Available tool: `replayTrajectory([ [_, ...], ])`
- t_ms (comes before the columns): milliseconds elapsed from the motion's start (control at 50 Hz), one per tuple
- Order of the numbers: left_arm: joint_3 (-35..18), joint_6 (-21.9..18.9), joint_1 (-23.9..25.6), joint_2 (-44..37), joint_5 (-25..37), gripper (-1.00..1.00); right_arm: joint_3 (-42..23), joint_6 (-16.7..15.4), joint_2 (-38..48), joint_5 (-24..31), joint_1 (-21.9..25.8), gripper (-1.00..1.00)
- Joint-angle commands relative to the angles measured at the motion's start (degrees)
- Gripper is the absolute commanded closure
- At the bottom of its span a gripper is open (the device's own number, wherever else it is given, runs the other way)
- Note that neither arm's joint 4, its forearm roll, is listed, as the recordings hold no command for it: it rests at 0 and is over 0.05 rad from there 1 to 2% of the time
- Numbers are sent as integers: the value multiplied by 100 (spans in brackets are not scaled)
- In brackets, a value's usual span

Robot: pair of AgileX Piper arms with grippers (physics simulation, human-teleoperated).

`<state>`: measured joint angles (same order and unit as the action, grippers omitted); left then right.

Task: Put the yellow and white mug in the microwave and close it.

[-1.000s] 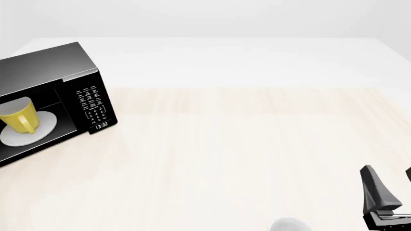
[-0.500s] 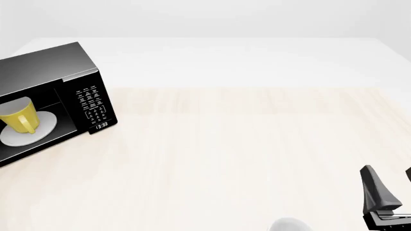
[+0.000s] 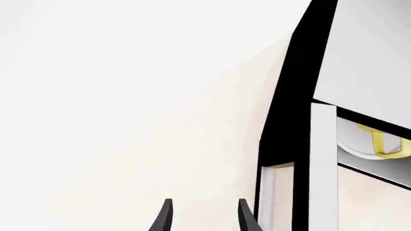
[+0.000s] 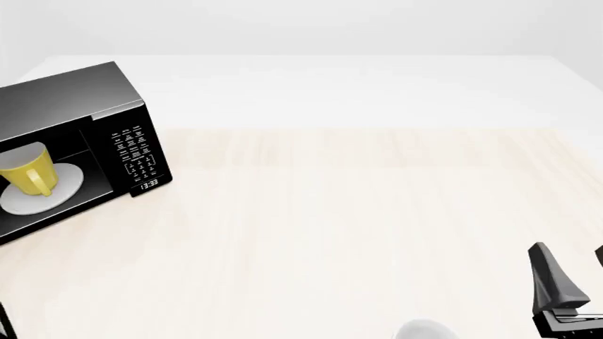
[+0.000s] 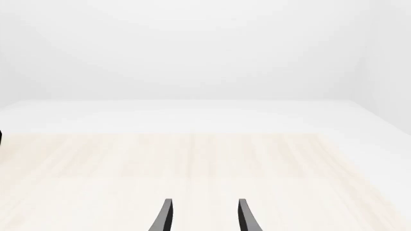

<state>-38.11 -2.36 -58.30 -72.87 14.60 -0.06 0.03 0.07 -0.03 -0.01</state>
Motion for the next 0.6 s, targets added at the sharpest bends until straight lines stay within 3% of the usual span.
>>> replayTrajectory([
  [20, 50, 58, 326, -122, -36, -100, 6, -3, -7, 3, 1, -100],
  [600, -56, 150, 869, -469, -161, -100, 6, -3, -7, 3, 1, -100],
])
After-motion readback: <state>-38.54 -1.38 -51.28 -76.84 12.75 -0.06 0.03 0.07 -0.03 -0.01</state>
